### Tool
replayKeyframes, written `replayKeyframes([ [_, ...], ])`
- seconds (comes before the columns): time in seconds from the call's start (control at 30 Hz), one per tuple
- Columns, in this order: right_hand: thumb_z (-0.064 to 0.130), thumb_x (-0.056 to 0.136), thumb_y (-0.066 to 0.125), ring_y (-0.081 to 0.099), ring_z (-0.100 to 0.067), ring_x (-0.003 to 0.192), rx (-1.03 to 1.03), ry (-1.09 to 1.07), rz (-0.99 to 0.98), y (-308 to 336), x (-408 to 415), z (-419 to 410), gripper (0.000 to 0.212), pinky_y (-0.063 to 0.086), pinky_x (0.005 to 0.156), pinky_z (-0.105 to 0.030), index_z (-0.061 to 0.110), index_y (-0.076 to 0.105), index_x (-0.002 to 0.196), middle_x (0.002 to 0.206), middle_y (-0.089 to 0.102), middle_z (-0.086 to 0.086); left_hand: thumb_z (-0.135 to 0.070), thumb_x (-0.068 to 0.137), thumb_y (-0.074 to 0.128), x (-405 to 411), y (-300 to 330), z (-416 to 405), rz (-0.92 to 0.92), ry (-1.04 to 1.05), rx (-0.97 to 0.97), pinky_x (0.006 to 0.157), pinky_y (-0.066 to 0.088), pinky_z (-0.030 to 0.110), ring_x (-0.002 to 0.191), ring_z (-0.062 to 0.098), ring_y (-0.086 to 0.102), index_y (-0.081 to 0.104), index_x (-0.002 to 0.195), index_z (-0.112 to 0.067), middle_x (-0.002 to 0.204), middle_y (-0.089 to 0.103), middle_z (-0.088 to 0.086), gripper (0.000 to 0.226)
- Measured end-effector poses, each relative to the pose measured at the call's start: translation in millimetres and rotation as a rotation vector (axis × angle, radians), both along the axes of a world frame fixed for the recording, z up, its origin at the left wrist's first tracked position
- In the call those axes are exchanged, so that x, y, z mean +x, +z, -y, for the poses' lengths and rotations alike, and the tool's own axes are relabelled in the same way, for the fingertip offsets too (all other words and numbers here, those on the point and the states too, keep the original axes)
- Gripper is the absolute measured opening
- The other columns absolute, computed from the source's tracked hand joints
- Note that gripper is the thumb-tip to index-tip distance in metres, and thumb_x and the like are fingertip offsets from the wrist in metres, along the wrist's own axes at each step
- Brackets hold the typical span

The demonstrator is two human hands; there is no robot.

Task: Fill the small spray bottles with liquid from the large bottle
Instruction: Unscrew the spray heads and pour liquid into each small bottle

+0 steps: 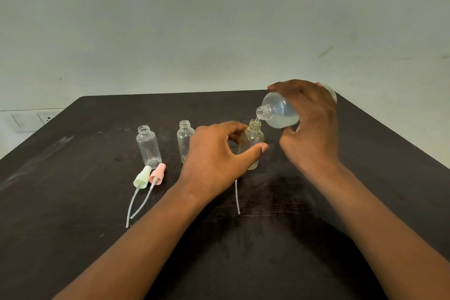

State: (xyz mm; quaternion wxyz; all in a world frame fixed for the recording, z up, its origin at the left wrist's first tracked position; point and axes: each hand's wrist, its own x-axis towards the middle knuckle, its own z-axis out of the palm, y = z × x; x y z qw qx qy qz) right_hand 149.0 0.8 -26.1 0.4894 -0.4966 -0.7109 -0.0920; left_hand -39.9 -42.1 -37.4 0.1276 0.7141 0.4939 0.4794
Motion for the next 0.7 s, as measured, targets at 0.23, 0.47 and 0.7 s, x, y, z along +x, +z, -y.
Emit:
replayKeyframes([
  [0.23, -0.010, 0.057, 0.060, 0.060, -0.030, 0.124, 0.010, -0.003, 0.009, 0.7, 0.8, 0.8, 0.081, 0.033, 0.123, -0.050, 0.025, 0.070, 0.130, 0.127, 0.066, 0.001, -0.053, 0.082, 0.081, 0.5, -0.7, -1.0, -0.006, 0.005, 0.000, 0.065, 0.051, 0.017, 0.059, -0.014, 0.058, 0.079, 0.110, -0.029, 0.090, 0.074, -0.018, 0.037],
  [0.47, -0.007, 0.057, 0.055, 0.061, -0.029, 0.124, 0.027, 0.000, -0.005, 1.0, 0.2, 1.4, 0.080, 0.033, 0.123, -0.051, 0.025, 0.071, 0.130, 0.126, 0.067, 0.001, -0.051, 0.082, 0.083, 0.8, -1.5, -1.1, 0.006, 0.008, -0.001, 0.065, 0.049, 0.017, 0.056, -0.014, 0.057, 0.079, 0.109, -0.028, 0.089, 0.075, -0.017, 0.036],
  [0.7, -0.004, 0.059, 0.054, 0.060, -0.029, 0.125, 0.036, -0.001, -0.010, 1.1, 0.6, 1.5, 0.078, 0.032, 0.124, -0.050, 0.024, 0.071, 0.130, 0.127, 0.067, 0.000, -0.051, 0.082, 0.083, 0.8, -1.2, -0.4, 0.007, 0.008, -0.001, 0.067, 0.056, 0.022, 0.057, -0.014, 0.057, 0.079, 0.109, -0.028, 0.088, 0.075, -0.018, 0.036],
])
